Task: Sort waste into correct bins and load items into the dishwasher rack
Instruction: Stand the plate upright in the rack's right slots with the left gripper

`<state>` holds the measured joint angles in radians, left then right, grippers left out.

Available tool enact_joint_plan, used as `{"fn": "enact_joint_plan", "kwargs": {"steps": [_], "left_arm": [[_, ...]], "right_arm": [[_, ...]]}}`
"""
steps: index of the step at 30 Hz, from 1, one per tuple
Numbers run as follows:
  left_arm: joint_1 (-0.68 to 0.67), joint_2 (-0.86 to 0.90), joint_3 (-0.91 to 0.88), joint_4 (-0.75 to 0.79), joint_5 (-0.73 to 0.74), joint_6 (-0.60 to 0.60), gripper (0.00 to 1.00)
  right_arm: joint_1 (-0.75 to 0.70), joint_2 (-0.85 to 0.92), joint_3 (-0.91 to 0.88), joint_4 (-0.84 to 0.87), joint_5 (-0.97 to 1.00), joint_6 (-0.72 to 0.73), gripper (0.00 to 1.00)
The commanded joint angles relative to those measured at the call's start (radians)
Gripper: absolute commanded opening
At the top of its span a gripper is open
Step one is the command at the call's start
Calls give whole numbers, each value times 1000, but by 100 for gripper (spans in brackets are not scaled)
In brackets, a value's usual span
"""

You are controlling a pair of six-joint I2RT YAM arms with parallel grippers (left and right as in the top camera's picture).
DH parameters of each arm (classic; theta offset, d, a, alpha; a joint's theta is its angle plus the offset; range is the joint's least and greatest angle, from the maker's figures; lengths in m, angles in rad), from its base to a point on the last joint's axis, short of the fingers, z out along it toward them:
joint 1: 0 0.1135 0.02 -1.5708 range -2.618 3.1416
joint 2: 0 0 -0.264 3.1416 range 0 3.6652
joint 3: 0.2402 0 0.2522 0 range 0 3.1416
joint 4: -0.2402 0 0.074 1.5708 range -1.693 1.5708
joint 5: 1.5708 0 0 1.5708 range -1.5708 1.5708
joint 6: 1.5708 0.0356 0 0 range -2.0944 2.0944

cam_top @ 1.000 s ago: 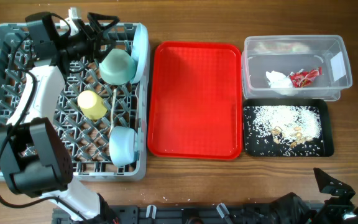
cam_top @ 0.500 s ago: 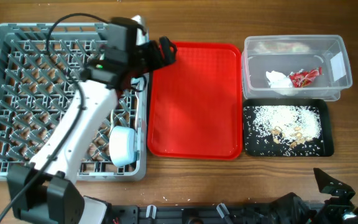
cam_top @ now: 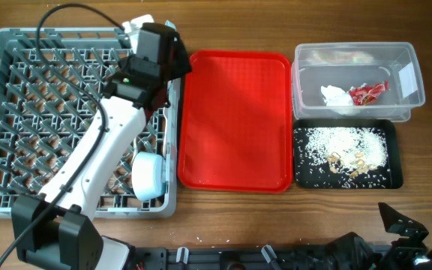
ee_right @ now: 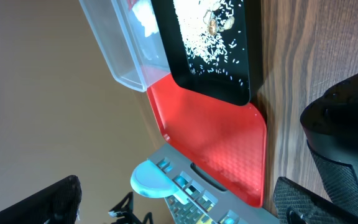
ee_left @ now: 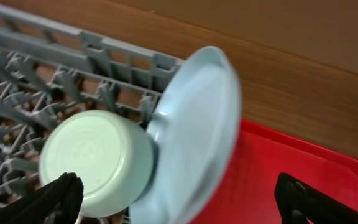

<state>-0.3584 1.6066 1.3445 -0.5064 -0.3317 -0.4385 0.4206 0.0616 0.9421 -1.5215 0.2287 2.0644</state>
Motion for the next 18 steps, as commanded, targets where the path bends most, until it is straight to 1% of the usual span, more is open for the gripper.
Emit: {"fn": "enact_joint_plan", "kwargs": {"steps": [1,2,3,4,5,7,8,10,12,14,16,18], "left_arm": [[-32,27,-3,22,-42,69,100],[-32,31,-3,16,-45,72,86],[-33,31,-3,14,-40,73,54],[-45,21,-3,16,-40,93,6],[-63,1,-3,17,-40,95,4],[-141,-55,-3,45,-32,95,4],[-235,-34,-3,70,-21,97,4],[-262,27,-3,101,-33,124,4],[-236,112,-3,141,-72,122,4],[-175,170,-3,163,-41,88,4],[-108,179,-3,163,-10,58,4],[-10,143,1,159,50,34,4]], "right_arm": [[0,5,-1,2,0,7,100],[0,5,-1,2,0,7,100],[0,5,-1,2,0,7,100],[0,5,-1,2,0,7,99],[0,5,-1,2,0,7,100],[0,5,-1,2,0,7,100],[0,5,-1,2,0,7,100],[0,5,-1,2,0,7,100],[0,5,-1,2,0,7,100],[0,5,-1,2,0,7,100],[0,5,-1,2,0,7,100],[0,5,-1,2,0,7,100]]}}
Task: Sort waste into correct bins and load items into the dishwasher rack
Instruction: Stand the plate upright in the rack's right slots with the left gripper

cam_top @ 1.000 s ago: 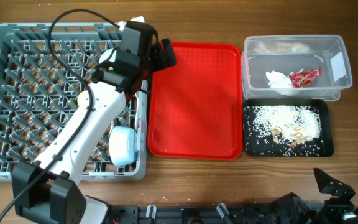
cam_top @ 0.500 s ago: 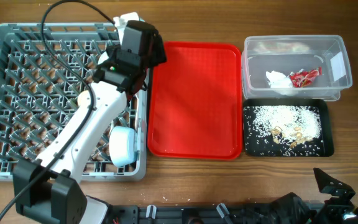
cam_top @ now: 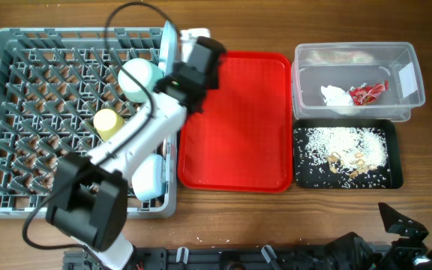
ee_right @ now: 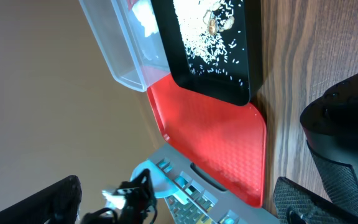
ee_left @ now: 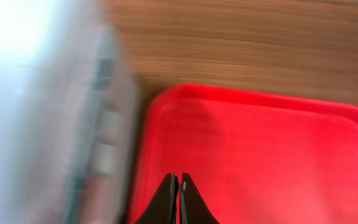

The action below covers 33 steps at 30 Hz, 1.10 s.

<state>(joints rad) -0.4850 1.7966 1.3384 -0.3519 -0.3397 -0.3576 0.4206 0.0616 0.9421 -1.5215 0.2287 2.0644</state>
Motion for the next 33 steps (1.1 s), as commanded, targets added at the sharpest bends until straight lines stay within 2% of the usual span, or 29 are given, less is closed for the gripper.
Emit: {"fn": "enact_joint_plan", "kwargs": {"steps": [1,4,8,12,14,16,20,22,26,27,29,33], "left_arm": [[152,-72,8,1,109,-47,4],[255,-196,8,-7,292,-108,4],[284,-312,8,-17,347,-126,9],[279,-327,7,-49,351,-126,30],[271,-323,7,-79,337,-117,56],[272,-321,7,-85,277,-117,65],[273,-290,7,-99,249,-47,68],[273,-246,7,-115,249,-13,74],[274,-179,7,-112,243,-8,75],[276,-180,8,-104,208,-9,80],[276,-191,8,-101,168,-9,100],[276,-192,7,-103,166,-9,100]], "right_arm": [[0,5,-1,2,0,7,100],[0,5,-1,2,0,7,100],[0,5,-1,2,0,8,100],[0,5,-1,2,0,7,100],[0,5,-1,2,0,8,100],[0,5,-1,2,0,7,100],[0,5,-1,2,0,7,100],[0,5,-1,2,0,7,100],[0,5,-1,2,0,7,100],[0,5,-1,2,0,7,99],[0,5,-1,2,0,7,100],[0,5,-1,2,0,7,100]]}}
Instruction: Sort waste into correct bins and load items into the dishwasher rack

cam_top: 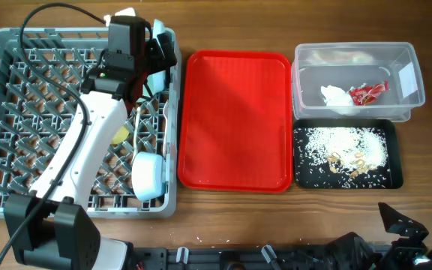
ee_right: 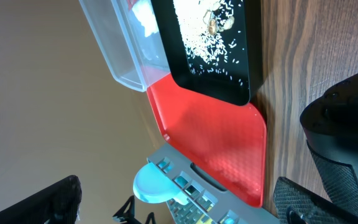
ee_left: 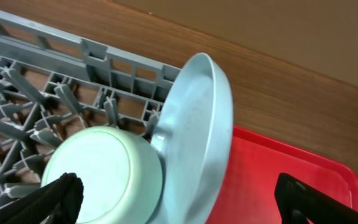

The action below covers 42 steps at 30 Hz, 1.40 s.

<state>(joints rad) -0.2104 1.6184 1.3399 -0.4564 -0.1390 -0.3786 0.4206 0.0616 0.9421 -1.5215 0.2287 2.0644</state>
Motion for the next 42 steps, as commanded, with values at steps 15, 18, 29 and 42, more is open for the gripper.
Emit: {"fn": "enact_joint_plan", "kwargs": {"steps": [15,18,29,42], "left_arm": [[1,-14,6,2,-34,12,100],[1,-14,6,2,-34,12,100],[1,-14,6,2,-34,12,100],[1,-14,6,2,-34,12,100]], "right_arm": [[0,5,-1,2,0,7,100],[0,5,-1,1,0,7,100],[-185,5,-73,346,211,8,100],[-343,-37,-729,1305,225,8,100]]}}
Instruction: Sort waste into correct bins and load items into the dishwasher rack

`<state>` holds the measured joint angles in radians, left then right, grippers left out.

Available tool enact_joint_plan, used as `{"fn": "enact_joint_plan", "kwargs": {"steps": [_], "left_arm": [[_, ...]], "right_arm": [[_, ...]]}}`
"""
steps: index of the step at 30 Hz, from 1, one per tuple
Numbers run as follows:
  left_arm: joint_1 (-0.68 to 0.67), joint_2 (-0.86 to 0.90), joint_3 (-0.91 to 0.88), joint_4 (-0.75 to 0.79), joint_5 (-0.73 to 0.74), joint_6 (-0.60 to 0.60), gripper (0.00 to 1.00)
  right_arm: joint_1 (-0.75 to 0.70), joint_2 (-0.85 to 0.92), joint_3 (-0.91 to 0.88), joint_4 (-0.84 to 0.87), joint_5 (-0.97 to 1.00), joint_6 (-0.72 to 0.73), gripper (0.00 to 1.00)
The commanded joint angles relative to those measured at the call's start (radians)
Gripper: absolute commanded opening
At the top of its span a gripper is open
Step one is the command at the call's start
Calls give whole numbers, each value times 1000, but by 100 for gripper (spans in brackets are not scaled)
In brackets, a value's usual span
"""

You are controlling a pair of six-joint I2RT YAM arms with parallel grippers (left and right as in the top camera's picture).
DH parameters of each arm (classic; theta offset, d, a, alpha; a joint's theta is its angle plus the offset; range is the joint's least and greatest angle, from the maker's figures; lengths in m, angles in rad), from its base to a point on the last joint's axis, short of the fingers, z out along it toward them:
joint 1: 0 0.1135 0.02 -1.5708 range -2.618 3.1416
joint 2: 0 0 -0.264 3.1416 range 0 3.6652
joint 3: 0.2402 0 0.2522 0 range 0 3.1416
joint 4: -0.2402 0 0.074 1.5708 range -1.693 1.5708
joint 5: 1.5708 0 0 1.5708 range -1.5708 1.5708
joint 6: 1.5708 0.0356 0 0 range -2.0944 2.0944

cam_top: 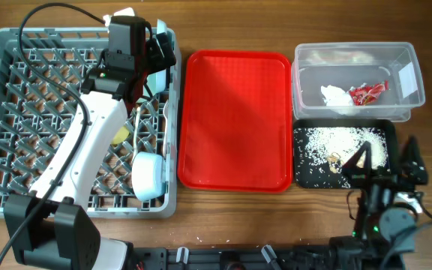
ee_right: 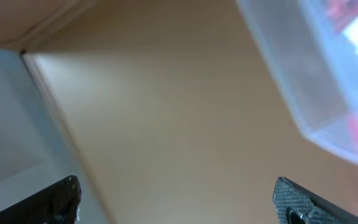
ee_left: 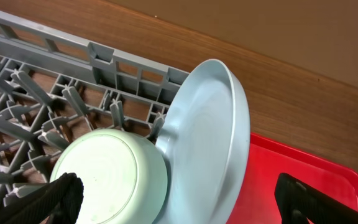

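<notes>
The grey dishwasher rack (cam_top: pixel 6 112) fills the table's left side. At its far right corner a pale blue plate (ee_left: pixel 210 137) stands on edge, with an upturned mint bowl (ee_left: pixel 110 180) leaning against it. My left gripper (ee_left: pixel 179 208) hovers open above these two and holds nothing. Also in the rack are a white and blue cup (cam_top: pixel 147 176) and a small yellow item (cam_top: pixel 121 136). My right gripper (cam_top: pixel 387 163) stands open and raised at the front right, by the near edge of the black tray (cam_top: pixel 306 176). Its wrist view shows only wall and a corner of the clear bin (ee_right: pixel 328 74).
A red tray (cam_top: pixel 235 120) lies bare between the rack and the bins. The clear bin (cam_top: pixel 300 82) at the back right holds paper and a red wrapper. The black tray in front of it holds rice and food scraps.
My right arm was folded at the table's front edge and now stands raised by the black tray, its camera on the wall. The left gripper has barely shifted over the plate and bowl.
First my left gripper was open over the plate and bowl in the rack. Then it was shut above the red tray's far left corner. After that it was back over the rack's far right corner, open, where it stays. The right arm stayed folded until now.
</notes>
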<state>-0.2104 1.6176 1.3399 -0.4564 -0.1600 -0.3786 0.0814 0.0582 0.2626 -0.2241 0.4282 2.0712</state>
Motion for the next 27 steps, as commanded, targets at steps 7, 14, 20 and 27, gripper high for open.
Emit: {"fn": "enact_joint_plan", "kwargs": {"steps": [7,14,20,27], "left_arm": [[1,-13,6,2,-13,12,100],[1,-13,6,2,-13,12,100],[1,-13,6,2,-13,12,100],[1,-13,6,2,-13,12,100]], "right_arm": [[-3,-55,-183,50,-49,-88,100],[-3,-55,-183,48,-217,-1173,100],[-3,-55,-183,48,-239,-1919,100],[-3,-55,-183,48,-254,-2251,100]]}}
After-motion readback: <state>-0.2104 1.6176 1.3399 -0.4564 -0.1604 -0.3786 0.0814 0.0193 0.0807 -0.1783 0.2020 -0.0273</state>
